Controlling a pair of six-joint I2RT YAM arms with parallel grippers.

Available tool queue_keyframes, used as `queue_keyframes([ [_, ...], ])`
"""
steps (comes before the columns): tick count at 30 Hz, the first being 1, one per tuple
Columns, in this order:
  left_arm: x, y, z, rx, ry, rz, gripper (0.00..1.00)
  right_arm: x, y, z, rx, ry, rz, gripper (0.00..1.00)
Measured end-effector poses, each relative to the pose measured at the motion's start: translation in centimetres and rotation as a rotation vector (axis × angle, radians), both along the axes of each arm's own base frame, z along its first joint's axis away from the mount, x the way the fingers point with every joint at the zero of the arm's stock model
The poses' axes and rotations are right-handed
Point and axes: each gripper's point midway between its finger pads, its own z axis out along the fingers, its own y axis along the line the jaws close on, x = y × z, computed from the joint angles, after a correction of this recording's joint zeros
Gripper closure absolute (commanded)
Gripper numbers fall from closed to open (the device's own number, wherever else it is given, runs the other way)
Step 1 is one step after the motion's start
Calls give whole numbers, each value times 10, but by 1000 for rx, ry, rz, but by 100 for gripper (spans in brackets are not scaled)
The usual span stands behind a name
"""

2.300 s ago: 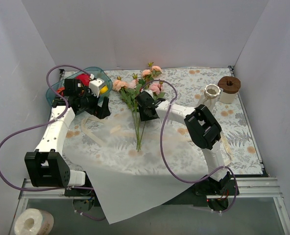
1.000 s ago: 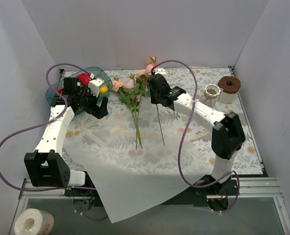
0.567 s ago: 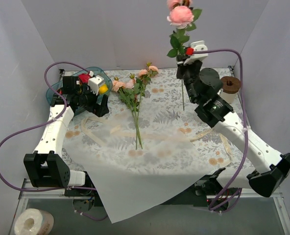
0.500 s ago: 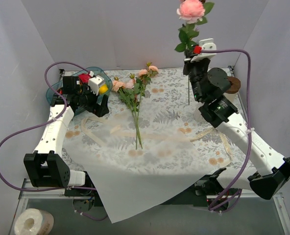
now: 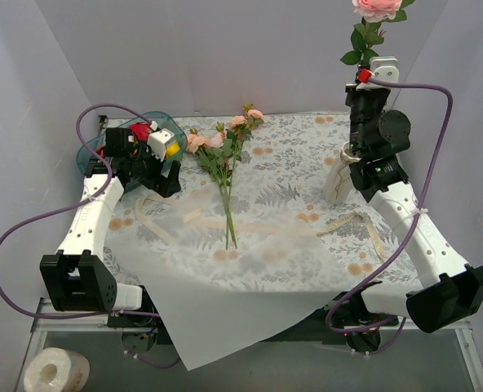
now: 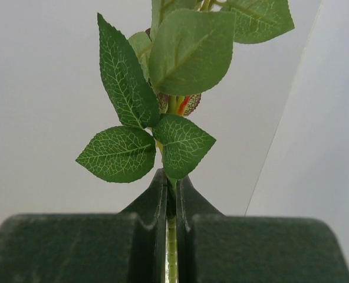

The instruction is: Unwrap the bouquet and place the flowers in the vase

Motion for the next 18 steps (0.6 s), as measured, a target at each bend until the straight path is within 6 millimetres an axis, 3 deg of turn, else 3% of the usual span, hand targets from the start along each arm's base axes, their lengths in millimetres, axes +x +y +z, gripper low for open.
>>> queue_keyframes([
  [8, -1, 0, -3, 1, 14, -1, 2, -2, -14, 12, 18, -83, -22, 99],
  [18, -3, 1, -15, 10, 58, -11, 2, 14, -14, -55, 9, 0, -42, 99],
])
